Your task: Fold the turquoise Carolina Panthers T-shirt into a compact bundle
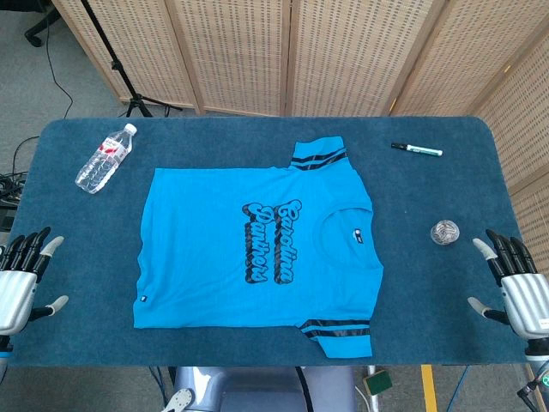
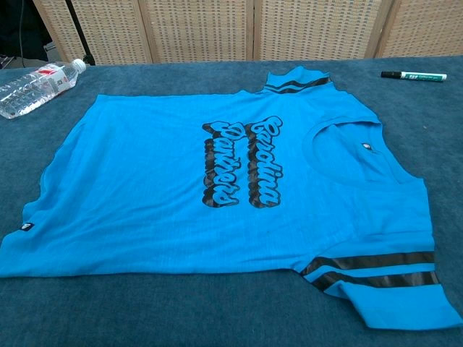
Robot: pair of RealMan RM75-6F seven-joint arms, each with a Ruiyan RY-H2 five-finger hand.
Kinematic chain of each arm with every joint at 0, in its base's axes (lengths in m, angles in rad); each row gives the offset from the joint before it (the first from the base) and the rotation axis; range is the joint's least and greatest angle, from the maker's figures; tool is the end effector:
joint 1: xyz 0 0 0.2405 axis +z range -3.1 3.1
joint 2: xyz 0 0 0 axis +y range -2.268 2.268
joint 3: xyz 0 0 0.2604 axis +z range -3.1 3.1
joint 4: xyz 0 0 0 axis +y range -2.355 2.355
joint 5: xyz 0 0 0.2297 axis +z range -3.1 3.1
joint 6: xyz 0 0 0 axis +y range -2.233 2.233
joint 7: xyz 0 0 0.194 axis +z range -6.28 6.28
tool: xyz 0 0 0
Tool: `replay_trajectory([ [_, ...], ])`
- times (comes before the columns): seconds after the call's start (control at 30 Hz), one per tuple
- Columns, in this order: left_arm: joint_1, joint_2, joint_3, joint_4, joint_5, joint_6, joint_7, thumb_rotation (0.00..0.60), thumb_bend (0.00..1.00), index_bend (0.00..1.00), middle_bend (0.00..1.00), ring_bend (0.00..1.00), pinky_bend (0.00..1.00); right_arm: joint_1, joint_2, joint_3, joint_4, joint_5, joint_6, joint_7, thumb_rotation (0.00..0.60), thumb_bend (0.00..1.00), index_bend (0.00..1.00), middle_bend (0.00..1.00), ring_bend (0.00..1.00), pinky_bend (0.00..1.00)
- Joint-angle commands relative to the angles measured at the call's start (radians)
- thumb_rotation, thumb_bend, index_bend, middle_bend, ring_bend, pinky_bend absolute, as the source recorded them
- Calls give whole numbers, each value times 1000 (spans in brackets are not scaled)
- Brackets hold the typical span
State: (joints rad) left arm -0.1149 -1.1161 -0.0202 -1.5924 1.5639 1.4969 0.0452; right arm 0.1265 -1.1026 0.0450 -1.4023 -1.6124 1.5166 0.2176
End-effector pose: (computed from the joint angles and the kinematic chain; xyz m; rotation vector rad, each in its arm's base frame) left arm -0.3109 0.2355 0.1375 -1.4848 -0.8166 -0.8994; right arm -0.3360 -0.2484 0.1681 1.4851 -0.8134 0.9951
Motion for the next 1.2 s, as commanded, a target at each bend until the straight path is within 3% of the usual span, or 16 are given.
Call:
replay_trajectory([
  [0.03, 0, -1, 0, 0, -1, -1, 2, 600, 72, 0, 0, 0, 0, 4, 5, -13, 2, -25, -1, 11, 600, 0, 54, 0, 0, 0],
  [0.43, -2, -1, 0, -8, 0, -2, 6, 600, 72, 0, 0, 0, 0, 95, -14, -145, 120, -372, 52, 153, 600, 0, 245, 2, 0, 0],
  [0.63, -2, 0, -6, -12, -10, -3, 5, 600, 72, 0, 0, 0, 0, 168, -51, -192, 126, -501, 0, 98, 600, 0, 252, 9, 0, 0],
  [0.93, -4, 0, -13, -8, -28, -10, 3, 600, 73, 0, 0, 0, 0, 229, -124, -218, 87, -561, -125, -63, 600, 0, 256, 16, 0, 0],
  [1.2, -3, 0, -17, -8, -34, -8, 15, 600, 73, 0, 0, 0, 0, 247, -198, -226, 95, -532, -203, -145, 600, 0, 263, 16, 0, 0],
])
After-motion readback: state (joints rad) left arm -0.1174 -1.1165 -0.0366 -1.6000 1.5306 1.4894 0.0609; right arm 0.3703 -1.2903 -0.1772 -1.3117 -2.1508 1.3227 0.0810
